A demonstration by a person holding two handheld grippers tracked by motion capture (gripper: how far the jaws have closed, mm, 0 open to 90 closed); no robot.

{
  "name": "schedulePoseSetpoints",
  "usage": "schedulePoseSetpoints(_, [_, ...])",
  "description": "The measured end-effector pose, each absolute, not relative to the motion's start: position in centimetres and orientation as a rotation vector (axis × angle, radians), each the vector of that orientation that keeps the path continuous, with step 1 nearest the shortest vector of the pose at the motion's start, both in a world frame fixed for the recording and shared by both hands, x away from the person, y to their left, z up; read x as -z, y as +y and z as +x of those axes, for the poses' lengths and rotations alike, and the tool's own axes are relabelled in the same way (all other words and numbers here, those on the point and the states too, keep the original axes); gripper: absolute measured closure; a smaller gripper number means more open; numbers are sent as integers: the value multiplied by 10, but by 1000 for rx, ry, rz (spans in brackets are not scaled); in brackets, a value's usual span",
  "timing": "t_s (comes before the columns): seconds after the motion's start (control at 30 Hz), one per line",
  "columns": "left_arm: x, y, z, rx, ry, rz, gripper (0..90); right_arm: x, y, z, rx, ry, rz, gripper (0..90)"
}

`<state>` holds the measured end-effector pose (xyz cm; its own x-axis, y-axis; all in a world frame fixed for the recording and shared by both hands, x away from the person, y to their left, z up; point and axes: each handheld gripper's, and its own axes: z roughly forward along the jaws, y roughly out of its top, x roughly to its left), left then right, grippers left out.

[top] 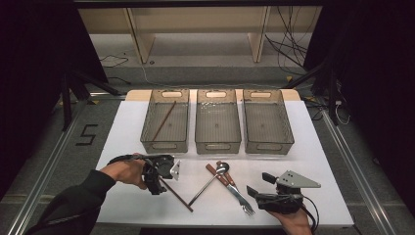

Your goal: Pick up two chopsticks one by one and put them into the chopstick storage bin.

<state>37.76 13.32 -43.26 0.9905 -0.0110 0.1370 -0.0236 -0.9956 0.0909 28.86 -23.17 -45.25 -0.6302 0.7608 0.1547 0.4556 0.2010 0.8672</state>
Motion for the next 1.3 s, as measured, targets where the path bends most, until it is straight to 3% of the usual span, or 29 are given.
schedulePoseSetpoints(0.4, [447, 128, 385, -163, -87, 3072, 527, 453, -232, 289, -1398, 2176, 1145, 258])
schedulePoseSetpoints(0.9, [459, 125, 392, -79, -113, 3113, 594, 453, -231, 289, -1396, 2183, 1143, 258])
schedulePoseSetpoints(1.3, [458, 127, 387, -37, -179, 3142, 714, 453, -231, 289, -1395, 2183, 1144, 258])
